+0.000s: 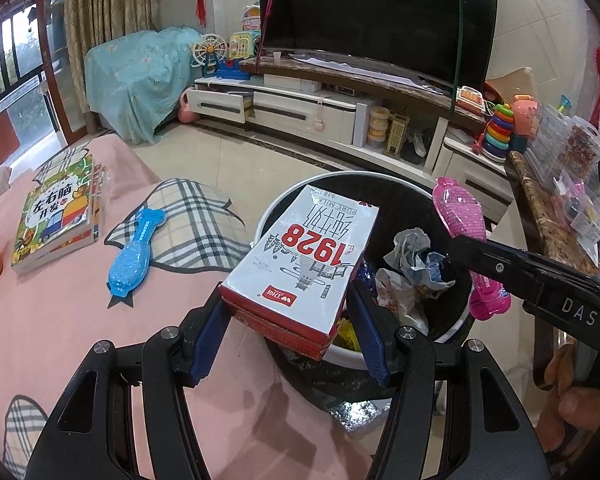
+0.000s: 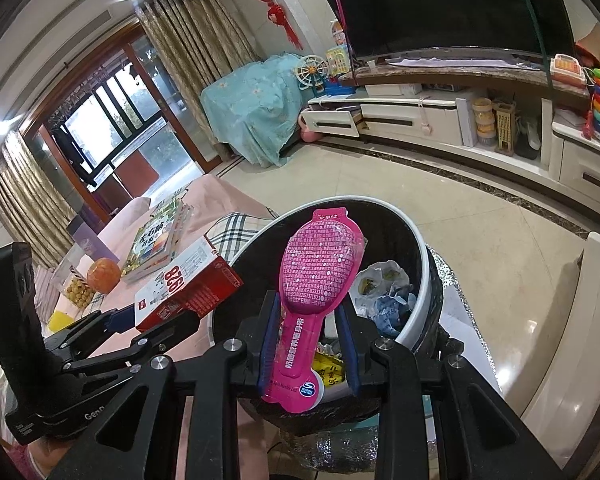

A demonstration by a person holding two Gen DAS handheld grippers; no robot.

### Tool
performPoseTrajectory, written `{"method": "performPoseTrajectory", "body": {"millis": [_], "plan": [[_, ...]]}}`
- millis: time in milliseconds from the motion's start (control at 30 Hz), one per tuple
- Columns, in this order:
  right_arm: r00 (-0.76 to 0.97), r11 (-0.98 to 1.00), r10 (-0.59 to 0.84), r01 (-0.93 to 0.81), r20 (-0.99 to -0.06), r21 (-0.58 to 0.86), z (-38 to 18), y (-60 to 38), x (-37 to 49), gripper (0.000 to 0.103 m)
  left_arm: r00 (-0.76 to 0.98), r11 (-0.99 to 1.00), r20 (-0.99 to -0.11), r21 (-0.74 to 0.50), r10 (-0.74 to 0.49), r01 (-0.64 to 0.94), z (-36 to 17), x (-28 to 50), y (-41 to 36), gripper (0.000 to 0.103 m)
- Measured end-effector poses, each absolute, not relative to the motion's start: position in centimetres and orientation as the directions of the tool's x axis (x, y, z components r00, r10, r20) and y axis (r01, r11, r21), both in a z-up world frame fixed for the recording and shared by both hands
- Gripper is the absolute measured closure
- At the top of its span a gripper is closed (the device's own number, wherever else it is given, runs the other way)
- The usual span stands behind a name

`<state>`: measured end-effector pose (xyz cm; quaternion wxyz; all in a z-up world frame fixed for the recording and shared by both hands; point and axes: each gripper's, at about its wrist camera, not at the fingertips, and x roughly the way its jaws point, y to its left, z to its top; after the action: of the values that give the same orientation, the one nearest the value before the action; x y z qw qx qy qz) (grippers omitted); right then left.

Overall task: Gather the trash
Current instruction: 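Lower the carton and hairbrush into the bin opening with both tools, then open both tools to release the carton and hairbrush into the bin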

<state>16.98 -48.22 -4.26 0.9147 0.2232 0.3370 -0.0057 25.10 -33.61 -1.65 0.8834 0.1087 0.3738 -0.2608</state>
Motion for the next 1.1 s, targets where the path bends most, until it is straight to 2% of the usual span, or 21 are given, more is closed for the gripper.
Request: {"method": "performPoseTrajectory", "body": {"millis": [767,900,1033,1100], "plan": [[0.748,0.896,0.151,0.172,-0.646,0.409,-4.4,-48.8,18.7,0.074,0.547,0.823,-0.739,-0.017,-0.392,0.567,-1.7,26.4,-34.9,0.044],[0.749,0.889,0.147,0.187,-0.646,0.418,-4.3,-49.5,18.9,0.069,0.531,0.815,-0.748,-0.021,-0.397,0.579,-1.6,26.5,-35.2,0.042],[0.759,0.876,0.138,0.206,-0.636,0.435,-4.1,-50.1,18.5,0.049,0.529,0.823,-0.746,-0.045,-0.405,0.567,-1.6,26.4,-34.4,0.028],[0.765,0.872,0.140,0.206,-0.629,0.445,-4.0,-50.1,18.2,0.047,0.528,0.826,-0.743,-0.059,-0.411,0.561,-1.6,26.2,-33.8,0.027]]}}
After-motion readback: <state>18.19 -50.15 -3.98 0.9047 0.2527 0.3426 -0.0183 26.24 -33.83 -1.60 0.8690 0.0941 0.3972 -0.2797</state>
